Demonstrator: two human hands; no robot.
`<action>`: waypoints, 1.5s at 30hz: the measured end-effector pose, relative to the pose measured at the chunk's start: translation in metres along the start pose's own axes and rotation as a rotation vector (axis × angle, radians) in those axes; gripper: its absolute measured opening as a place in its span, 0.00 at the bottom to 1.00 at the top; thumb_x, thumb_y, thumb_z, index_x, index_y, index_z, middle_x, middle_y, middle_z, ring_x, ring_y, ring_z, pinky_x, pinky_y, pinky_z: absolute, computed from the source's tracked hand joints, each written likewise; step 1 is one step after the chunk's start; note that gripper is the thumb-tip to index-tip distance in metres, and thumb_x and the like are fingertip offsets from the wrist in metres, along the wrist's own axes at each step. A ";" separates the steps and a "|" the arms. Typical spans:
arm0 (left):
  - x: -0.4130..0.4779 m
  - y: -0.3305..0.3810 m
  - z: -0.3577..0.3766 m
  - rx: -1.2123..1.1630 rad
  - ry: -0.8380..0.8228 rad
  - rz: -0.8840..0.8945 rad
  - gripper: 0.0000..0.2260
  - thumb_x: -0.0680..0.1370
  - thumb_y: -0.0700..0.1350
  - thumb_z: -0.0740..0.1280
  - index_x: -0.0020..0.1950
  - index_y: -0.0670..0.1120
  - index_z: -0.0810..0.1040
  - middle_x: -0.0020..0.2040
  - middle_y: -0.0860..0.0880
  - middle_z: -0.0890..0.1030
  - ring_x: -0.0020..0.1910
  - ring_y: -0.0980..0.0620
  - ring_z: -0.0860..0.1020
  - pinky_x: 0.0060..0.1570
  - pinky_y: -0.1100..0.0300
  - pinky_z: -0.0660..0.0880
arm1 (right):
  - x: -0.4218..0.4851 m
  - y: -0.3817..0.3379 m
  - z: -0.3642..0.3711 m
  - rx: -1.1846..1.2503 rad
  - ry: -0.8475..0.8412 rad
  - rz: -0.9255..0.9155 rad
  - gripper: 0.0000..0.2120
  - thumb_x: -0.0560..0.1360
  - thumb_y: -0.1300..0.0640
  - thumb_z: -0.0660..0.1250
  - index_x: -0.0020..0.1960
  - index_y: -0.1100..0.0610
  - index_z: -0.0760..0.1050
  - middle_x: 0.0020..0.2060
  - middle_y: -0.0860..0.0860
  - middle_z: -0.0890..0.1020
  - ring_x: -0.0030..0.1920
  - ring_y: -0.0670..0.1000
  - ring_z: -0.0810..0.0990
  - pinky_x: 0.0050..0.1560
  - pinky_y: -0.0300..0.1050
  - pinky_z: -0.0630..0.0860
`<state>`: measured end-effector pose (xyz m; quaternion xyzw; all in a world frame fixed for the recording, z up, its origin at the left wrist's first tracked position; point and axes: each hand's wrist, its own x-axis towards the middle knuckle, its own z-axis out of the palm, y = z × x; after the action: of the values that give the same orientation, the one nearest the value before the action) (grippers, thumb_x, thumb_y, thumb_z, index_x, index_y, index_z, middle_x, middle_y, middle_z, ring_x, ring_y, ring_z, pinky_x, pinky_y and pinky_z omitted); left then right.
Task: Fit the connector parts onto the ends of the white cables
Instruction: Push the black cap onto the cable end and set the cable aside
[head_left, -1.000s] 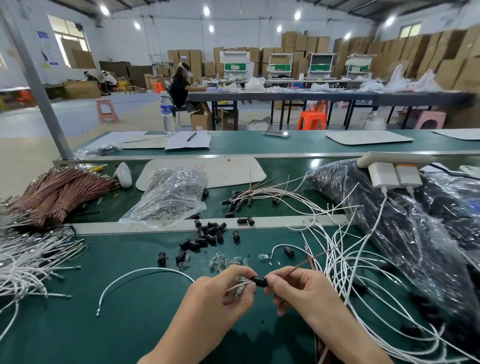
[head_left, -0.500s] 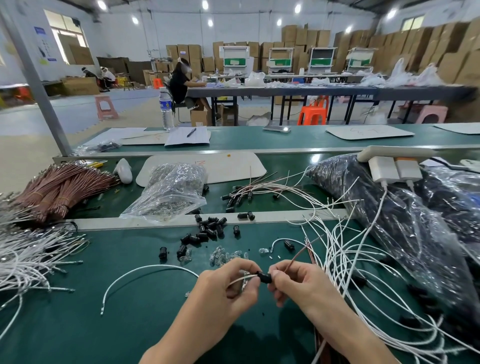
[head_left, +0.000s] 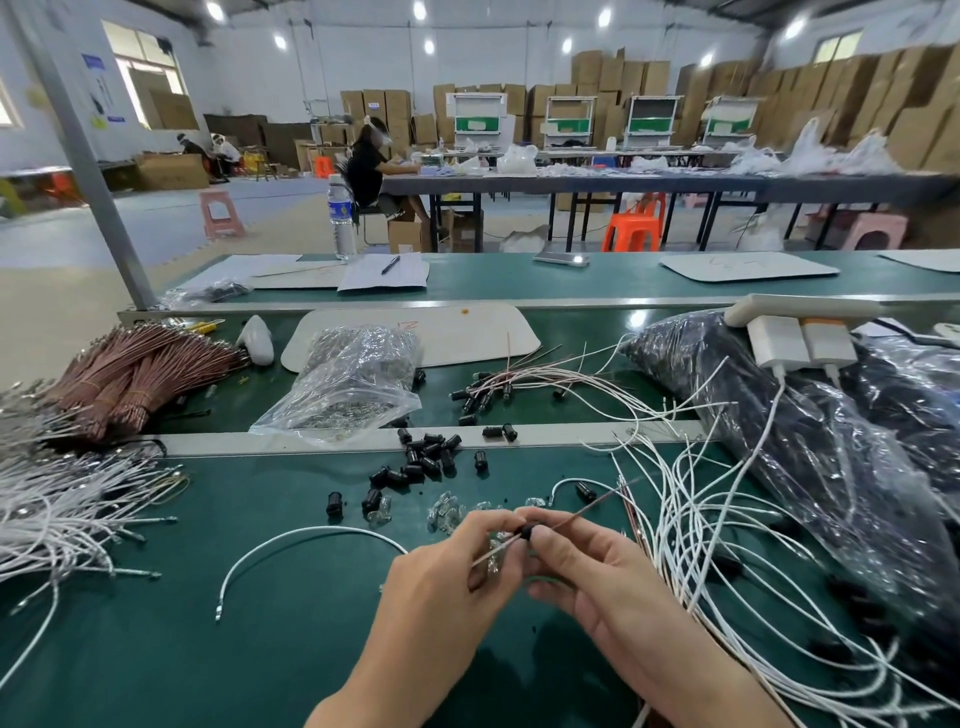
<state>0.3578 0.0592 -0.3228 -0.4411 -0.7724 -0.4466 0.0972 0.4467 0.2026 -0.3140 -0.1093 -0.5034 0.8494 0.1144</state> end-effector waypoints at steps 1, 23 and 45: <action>0.000 0.001 0.000 0.015 0.000 0.006 0.09 0.78 0.60 0.62 0.56 0.61 0.74 0.30 0.64 0.72 0.25 0.63 0.69 0.29 0.73 0.61 | 0.000 0.000 0.000 -0.006 0.005 -0.020 0.15 0.67 0.55 0.75 0.52 0.58 0.86 0.45 0.58 0.86 0.42 0.50 0.85 0.41 0.40 0.81; 0.003 -0.002 0.000 -0.317 -0.082 -0.078 0.06 0.79 0.57 0.64 0.47 0.56 0.76 0.34 0.55 0.77 0.30 0.60 0.70 0.32 0.66 0.67 | 0.000 -0.004 -0.004 0.120 0.022 -0.044 0.13 0.72 0.61 0.69 0.54 0.61 0.85 0.50 0.61 0.85 0.48 0.55 0.86 0.46 0.43 0.82; 0.004 0.008 0.004 -0.492 -0.084 -0.238 0.05 0.79 0.51 0.66 0.44 0.52 0.77 0.33 0.53 0.74 0.32 0.55 0.68 0.34 0.59 0.67 | 0.004 0.000 -0.002 0.186 0.044 -0.081 0.15 0.72 0.60 0.68 0.57 0.60 0.84 0.47 0.60 0.85 0.48 0.54 0.86 0.50 0.43 0.82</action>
<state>0.3631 0.0666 -0.3182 -0.3757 -0.6904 -0.6104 -0.0982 0.4438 0.2053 -0.3151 -0.0963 -0.4237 0.8847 0.1691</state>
